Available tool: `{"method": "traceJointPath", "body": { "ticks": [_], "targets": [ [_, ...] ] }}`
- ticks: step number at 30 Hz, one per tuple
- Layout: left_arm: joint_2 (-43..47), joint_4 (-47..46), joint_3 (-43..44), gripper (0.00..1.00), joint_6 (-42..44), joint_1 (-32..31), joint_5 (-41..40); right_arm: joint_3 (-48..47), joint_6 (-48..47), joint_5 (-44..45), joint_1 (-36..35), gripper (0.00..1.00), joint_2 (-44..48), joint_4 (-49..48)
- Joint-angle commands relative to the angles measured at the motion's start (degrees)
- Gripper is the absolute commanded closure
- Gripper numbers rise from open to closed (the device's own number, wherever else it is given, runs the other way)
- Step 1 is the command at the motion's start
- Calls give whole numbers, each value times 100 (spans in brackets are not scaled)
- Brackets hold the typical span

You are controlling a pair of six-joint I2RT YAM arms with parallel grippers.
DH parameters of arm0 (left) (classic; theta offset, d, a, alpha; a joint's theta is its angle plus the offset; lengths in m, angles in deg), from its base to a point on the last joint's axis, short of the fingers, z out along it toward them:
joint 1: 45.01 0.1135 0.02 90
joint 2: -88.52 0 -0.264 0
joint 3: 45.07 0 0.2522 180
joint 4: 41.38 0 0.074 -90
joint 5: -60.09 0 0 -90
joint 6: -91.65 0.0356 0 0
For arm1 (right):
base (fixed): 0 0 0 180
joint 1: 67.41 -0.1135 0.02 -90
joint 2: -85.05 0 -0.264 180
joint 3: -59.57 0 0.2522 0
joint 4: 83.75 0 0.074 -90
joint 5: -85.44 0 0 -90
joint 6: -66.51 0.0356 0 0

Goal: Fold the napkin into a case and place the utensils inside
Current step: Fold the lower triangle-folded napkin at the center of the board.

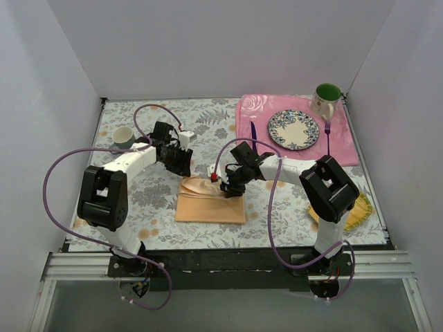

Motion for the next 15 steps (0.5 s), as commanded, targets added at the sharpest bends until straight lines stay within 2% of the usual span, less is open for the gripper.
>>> {"method": "traceJointPath", "body": {
  "ticks": [1, 3, 5, 9, 15],
  "targets": [
    [-93, 295, 86, 74, 32, 22, -15, 112, -84, 309, 32, 61, -64, 80],
    [-85, 419, 51, 77, 58, 22, 82, 112, -84, 318, 32, 61, -73, 80],
    [81, 401, -37, 88, 49, 22, 187, 95, -92, 336, 23, 60, -73, 71],
    [345, 357, -186, 100, 146, 22, 407, 77, -66, 345, 32, 60, -99, 80],
    [285, 314, -353, 97, 85, 22, 276, 86, -57, 371, 32, 59, -90, 71]
  ]
}}
